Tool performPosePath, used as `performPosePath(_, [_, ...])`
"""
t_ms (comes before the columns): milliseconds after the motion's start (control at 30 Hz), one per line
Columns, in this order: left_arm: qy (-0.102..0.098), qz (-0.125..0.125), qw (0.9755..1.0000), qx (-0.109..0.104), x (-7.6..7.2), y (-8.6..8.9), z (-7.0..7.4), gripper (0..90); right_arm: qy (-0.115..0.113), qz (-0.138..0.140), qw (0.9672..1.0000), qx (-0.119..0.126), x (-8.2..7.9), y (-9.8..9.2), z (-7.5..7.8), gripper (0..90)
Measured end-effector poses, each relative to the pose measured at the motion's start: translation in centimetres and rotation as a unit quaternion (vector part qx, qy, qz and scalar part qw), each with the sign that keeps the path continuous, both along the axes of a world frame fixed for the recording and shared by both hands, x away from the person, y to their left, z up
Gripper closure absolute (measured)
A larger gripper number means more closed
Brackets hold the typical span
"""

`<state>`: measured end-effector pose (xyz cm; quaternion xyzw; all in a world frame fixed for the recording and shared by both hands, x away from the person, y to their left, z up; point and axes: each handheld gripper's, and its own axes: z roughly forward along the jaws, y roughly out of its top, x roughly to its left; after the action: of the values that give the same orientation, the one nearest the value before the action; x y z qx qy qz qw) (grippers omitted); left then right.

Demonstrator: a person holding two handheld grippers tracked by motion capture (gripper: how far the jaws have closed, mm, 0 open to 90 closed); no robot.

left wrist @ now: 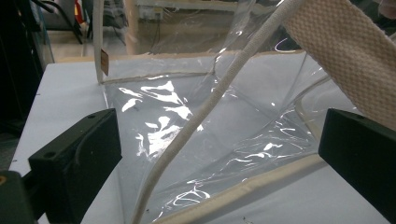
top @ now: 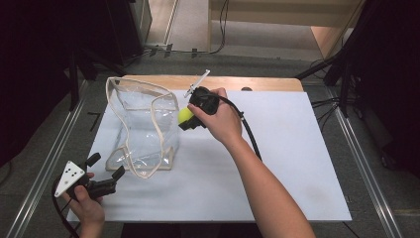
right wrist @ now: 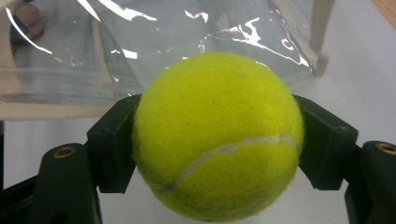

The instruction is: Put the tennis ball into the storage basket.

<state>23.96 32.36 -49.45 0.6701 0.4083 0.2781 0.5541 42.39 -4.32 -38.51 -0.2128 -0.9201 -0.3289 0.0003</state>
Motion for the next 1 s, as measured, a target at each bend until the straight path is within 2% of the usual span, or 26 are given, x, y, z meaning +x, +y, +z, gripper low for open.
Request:
performPosePath(333, [0.000, 0.000, 1.0000, -0.001, 0.0, 0.0, 0.0, 0.0, -0.006, 0.027, 0.9994, 0.019, -0.3, 1.1, 1.8, 23.1])
performPosePath(1000, [0.000, -0.001, 1.0000, 0.000, 0.0, 0.0, 0.0, 0.0, -0.008, 0.045, 0.9986, 0.028, -0.8, 2.4, 4.1, 23.2])
